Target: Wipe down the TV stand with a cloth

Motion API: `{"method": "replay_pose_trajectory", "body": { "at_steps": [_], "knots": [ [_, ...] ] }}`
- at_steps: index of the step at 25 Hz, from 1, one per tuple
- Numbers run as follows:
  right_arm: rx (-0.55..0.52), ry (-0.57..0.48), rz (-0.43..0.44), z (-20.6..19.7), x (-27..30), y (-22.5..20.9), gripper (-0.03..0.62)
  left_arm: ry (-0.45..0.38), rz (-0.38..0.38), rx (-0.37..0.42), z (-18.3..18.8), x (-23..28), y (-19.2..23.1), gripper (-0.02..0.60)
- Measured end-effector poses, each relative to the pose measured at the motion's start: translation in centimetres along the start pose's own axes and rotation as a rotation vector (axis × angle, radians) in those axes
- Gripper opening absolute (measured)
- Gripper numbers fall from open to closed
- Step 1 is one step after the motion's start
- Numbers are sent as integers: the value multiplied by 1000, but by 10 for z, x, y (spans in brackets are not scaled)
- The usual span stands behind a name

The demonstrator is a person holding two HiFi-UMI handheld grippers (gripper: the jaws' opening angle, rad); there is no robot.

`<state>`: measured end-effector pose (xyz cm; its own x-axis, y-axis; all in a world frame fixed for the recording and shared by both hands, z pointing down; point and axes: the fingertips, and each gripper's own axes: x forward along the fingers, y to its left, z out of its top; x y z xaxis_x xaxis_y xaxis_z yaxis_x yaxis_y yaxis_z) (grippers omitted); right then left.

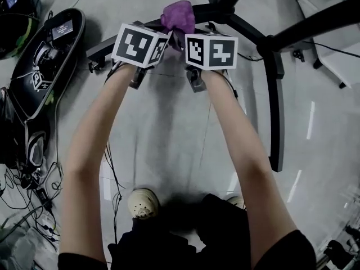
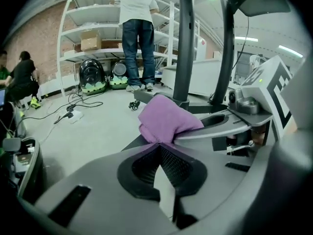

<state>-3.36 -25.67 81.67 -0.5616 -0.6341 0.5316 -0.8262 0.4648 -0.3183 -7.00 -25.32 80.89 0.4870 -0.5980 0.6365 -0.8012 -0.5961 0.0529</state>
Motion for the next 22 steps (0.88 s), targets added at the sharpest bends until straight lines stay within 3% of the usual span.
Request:
{"method": "replay_pose_trajectory", "body": {
  "at_steps": [4,8,13,22],
  "knots": [
    [60,-34,-8,11,-14,-18,89,-38,-12,-51,14,6,-11,5],
    [74,-47,-41,19,-24,-35,89,-41,-12,-36,19,5,-16,5],
    [213,-101,-93,29,-38,-64,89,-41,-10,-31,21,0,-20,5],
    [320,-123,-154,27,-62,-110,89,-36,-52,-9,23,1,-46,5]
  ]
}}
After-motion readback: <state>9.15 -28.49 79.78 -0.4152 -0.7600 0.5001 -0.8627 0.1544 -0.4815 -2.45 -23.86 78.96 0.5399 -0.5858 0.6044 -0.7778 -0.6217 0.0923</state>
